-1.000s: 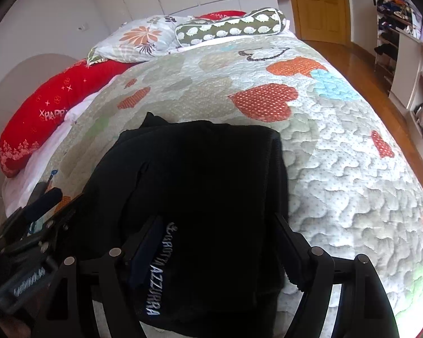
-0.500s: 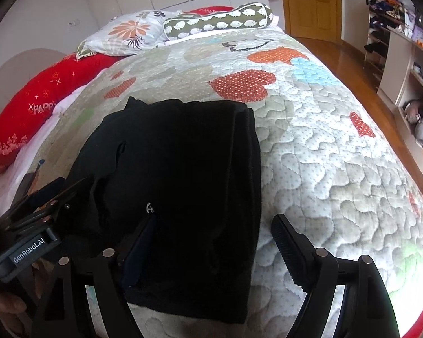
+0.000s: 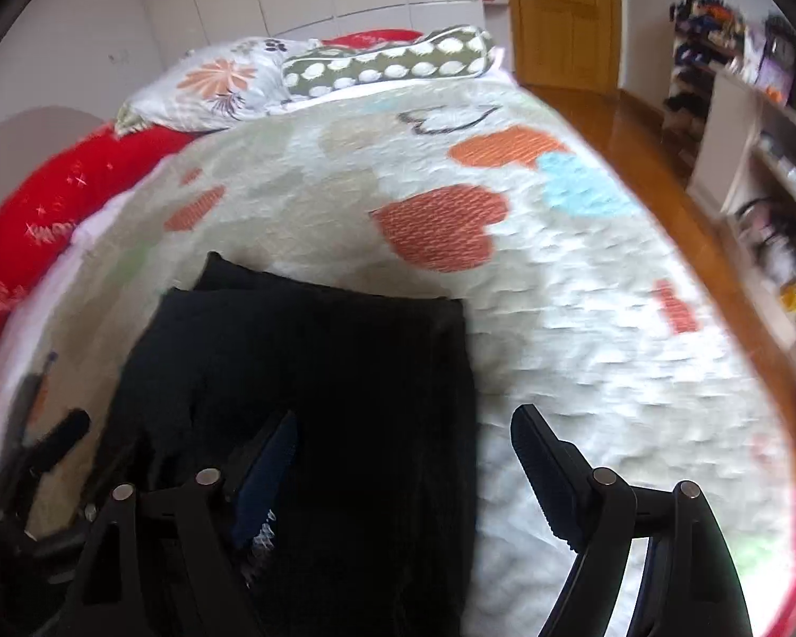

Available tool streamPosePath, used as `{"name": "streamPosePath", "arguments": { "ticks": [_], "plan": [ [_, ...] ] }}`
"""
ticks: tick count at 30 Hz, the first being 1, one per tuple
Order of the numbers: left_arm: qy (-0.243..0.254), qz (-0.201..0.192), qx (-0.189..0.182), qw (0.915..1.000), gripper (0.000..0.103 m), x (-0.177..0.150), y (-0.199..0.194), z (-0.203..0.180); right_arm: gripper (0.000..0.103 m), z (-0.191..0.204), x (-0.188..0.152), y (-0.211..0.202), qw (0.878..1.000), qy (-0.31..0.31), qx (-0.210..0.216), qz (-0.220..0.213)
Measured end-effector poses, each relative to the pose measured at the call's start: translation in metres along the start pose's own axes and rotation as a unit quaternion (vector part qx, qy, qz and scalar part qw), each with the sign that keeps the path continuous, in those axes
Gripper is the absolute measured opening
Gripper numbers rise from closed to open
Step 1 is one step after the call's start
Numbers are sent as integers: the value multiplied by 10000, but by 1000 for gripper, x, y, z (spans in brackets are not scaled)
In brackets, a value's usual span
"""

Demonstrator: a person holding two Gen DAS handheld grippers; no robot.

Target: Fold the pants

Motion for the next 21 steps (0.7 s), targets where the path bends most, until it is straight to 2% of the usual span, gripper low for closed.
{"name": "streamPosePath", "arguments": {
  "ticks": [1,3,5,10,14,16,19,21],
  "plan": [
    [-28,-1,-23,10000,79,0,0,0,58,2,0,-1,10000,-78,6,-14],
    [-132,-27,-98,9999,79,0,-5,0,41,6,3,-10,9991,-376,-136,-135],
    [-188,-39,-291,9994,79,1,-8,-3,34,9,4,-17,9975,-590,-334,-215],
    [-70,-24,-328,9994,79,-1,-6,-9,33,0,-3,-12,9986,-437,-248,-172],
    [-314,49,-443,9985,79,-2,-8,-2,43,-10,-7,-19,9998,122,90,-132],
    [-361,-38,-429,9984,79,-1,-14,2,45,-12,-6,-28,9997,173,-4,-181],
    [-406,-251,-432,9979,79,3,-25,6,45,-6,4,-47,9976,-87,-458,-509],
    [-375,-321,-502,9975,79,4,-28,4,45,5,10,-51,9970,-220,-382,-632]
  ]
}}
Point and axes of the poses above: each gripper's, at about its wrist camera, not at the fingertips, and y roughly the way its jaws point, z to its left, x to its top, the point moved 8 cm from there along y, roughly the way its jaws point, and after that the axes turned 6 degrees about x, right-handed, at the moved point
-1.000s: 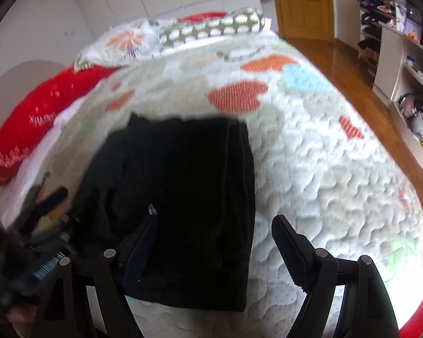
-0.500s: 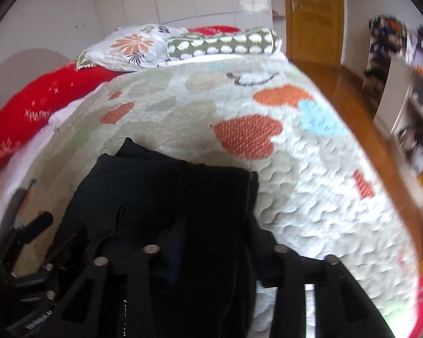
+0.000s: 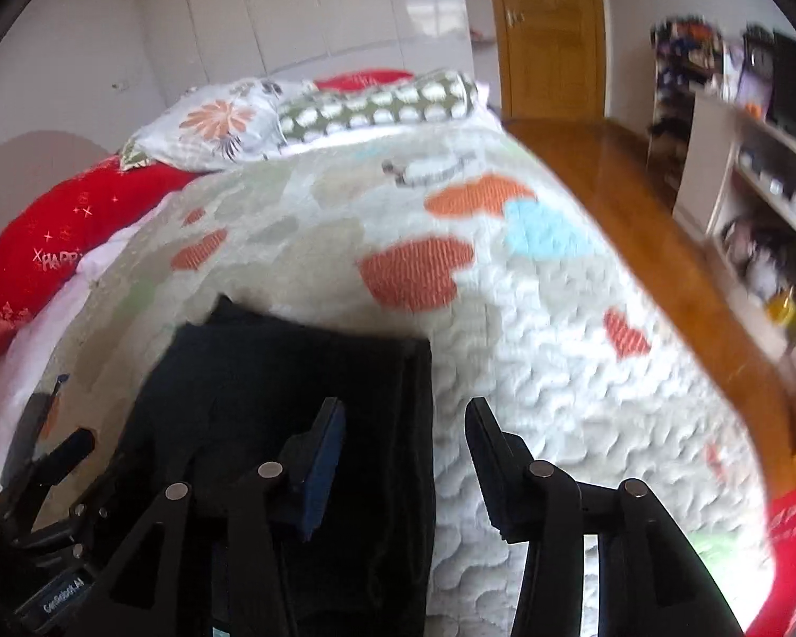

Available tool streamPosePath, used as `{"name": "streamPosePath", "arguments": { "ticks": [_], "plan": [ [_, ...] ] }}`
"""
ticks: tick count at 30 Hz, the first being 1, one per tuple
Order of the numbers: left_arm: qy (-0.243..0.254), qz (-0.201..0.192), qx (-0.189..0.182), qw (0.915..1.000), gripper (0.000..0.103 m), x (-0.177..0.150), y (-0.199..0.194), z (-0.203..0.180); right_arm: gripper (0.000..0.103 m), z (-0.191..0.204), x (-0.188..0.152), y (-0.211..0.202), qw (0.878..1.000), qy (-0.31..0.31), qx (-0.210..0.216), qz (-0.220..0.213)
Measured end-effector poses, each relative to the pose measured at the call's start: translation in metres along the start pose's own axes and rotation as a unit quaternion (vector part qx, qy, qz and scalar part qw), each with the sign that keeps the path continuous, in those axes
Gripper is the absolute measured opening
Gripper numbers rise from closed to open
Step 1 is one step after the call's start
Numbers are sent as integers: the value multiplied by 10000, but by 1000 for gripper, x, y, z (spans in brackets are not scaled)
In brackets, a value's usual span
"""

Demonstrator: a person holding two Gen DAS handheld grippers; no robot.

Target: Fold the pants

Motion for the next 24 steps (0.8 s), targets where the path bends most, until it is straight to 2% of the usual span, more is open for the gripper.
{"name": "streamPosePath", "arguments": {
  "ticks": [3,6,7,8,10,15,17,19,21,24],
  "plan": [
    [206,157,122,9996,79,-6,8,-6,45,16,-1,10,9994,-285,178,88],
    [330,314,171,9988,79,-12,19,-8,45,10,-24,38,9969,-325,-36,715],
    [340,304,173,9988,79,-11,19,-8,47,5,-28,43,9971,-203,31,731],
    [358,289,183,9988,79,-11,18,-8,55,-1,-28,43,9979,17,66,641],
    [361,275,192,9988,79,-12,18,-8,57,-5,-28,36,9974,309,185,629],
    [347,257,198,9989,79,-13,16,-7,57,10,-29,-1,9991,-236,-158,306],
    [371,246,210,9988,79,-12,16,-8,57,22,-40,-4,9987,-299,72,400],
    [366,254,189,9988,79,-13,16,-8,57,29,-59,5,9964,-501,6,679],
    [350,255,184,9989,79,-14,15,-9,58,31,-69,9,9958,-736,-203,510],
    [340,205,209,9990,79,-13,14,-8,58,28,-67,3,9973,-489,-72,540]
  ]
}}
Point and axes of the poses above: each gripper's, at about its wrist camera, not at the fingertips, and y roughly the way its jaws point, z to its left, x to its top, the point moved 8 cm from there along y, roughly the way its jaws point, and after that the axes turned 6 degrees about x, right-handed, at the moved point
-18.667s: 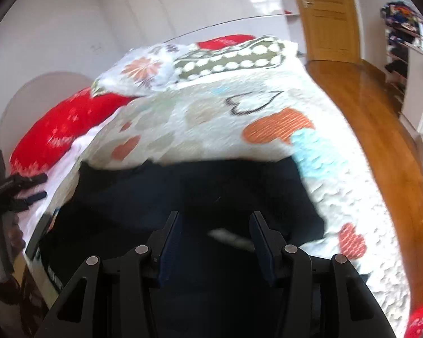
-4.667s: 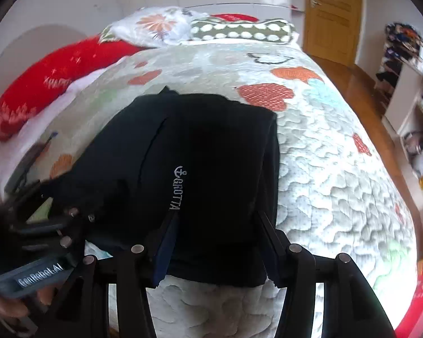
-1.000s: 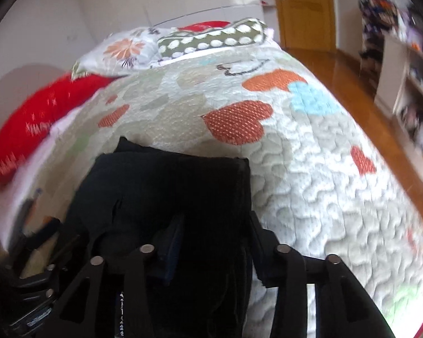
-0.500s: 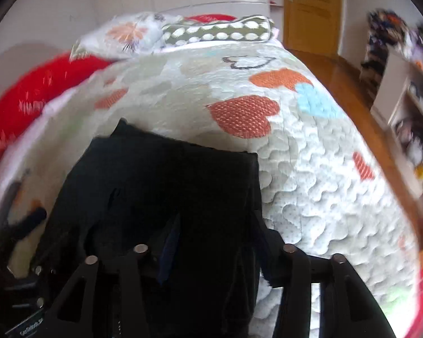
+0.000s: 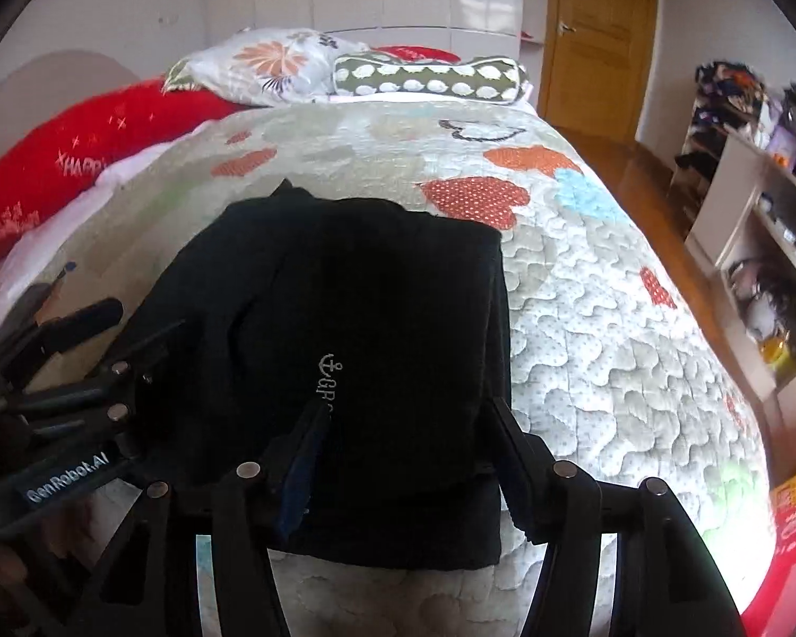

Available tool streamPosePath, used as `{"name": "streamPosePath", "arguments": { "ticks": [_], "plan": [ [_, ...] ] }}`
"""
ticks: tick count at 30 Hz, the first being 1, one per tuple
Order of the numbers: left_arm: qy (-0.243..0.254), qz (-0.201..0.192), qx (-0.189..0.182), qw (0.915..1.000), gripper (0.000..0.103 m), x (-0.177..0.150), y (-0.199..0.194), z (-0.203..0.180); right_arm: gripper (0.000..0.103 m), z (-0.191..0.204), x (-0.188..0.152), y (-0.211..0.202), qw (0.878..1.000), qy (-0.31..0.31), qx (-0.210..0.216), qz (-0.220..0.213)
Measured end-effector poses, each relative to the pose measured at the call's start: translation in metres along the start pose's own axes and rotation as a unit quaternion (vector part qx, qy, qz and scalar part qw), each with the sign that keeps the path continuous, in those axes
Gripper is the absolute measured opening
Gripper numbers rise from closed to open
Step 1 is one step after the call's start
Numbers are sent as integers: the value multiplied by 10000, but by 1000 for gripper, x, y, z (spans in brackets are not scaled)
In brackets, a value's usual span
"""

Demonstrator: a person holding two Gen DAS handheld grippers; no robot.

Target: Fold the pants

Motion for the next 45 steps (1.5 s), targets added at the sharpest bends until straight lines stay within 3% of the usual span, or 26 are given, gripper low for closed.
{"name": "streamPosePath", "arguments": {
  "ticks": [6,16,27,34,42,45],
  "plan": [
    [-3,-66,-26,10000,79,3,-3,2,58,-13,1,-23,9993,315,140,-161],
    [-431,-31,-174,9989,79,7,-7,19,65,-31,0,-12,9908,1202,602,-163],
    [-505,27,-268,9984,79,5,-7,20,70,-30,4,-5,9933,1025,528,-97],
    [-738,212,-576,9954,79,4,-4,22,71,-36,10,0,9933,1051,478,-94],
    [-775,294,-573,9949,79,4,-2,24,71,-36,12,13,9925,1078,573,20],
    [-844,363,-669,9935,79,2,1,24,76,-37,12,16,9919,1117,612,19]
  ]
}}
Point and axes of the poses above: each gripper's, at about its wrist camera, not at the fingertips, and y roughly the way its jaws point, z to its left, x to its top, the point moved 8 cm from there along y, roughly the way its jaws point, and after that the axes turned 6 degrees about x, right-handed, at the moved point
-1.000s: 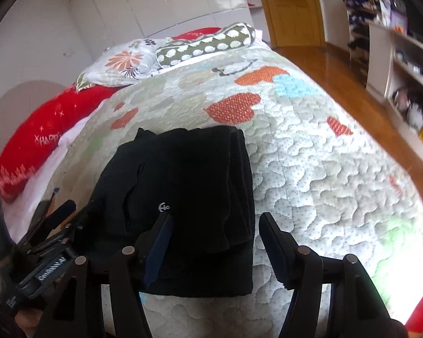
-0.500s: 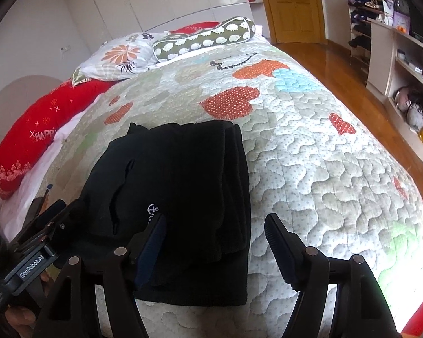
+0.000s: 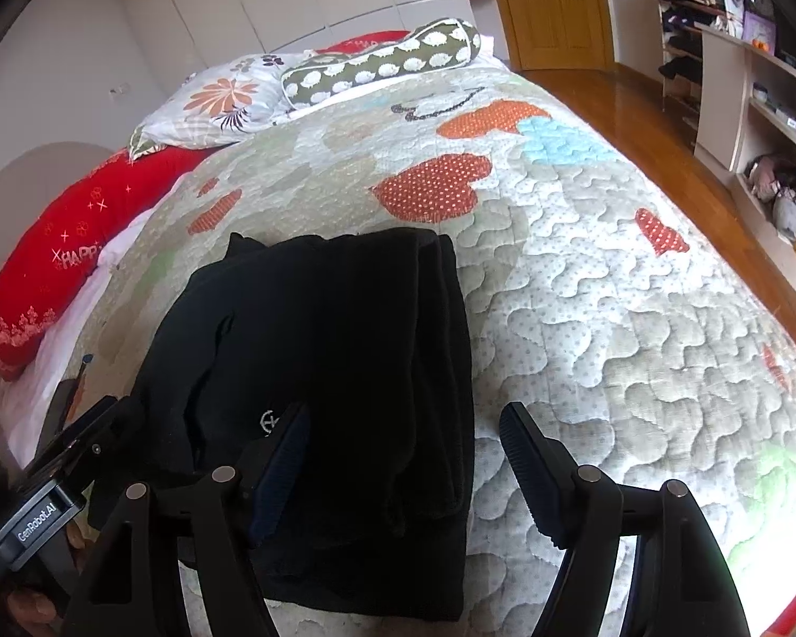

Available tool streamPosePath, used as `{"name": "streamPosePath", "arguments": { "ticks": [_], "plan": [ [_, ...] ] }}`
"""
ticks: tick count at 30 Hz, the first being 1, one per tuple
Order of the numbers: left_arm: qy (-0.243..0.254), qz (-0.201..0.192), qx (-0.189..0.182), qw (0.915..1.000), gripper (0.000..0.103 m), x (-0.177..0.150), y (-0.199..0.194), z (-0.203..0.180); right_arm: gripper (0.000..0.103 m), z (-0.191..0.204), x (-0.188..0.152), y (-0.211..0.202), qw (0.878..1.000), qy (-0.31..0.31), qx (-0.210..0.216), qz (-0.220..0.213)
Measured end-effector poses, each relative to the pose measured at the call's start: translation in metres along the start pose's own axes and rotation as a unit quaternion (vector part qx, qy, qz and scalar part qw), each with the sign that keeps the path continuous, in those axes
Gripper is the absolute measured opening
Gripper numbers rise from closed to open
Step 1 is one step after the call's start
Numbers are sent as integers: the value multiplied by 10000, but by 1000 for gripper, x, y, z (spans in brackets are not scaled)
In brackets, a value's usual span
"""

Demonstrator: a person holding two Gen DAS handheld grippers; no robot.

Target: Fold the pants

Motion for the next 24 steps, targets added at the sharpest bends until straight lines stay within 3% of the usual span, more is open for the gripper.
{"name": "streamPosePath", "arguments": {
  "ticks": [9,12,24],
  "plan": [
    [-62,246,-83,9996,80,-5,10,-2,86,0,-4,8,10000,6,95,11],
    [-57,239,-3,9997,87,-6,12,0,89,1,-5,9,9999,-8,112,1],
    [-116,279,-32,9995,89,-7,15,2,94,2,-7,10,9999,-4,165,-1]
  ]
}}
Point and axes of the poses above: each gripper's, at about its wrist camera, not at the fingertips, and y roughly the way its jaws point, z to its left, x to its top, the point moved 8 cm from there along y, roughly the way its jaws point, and after that the axes turned 6 degrees about x, right-handed, at the moved point
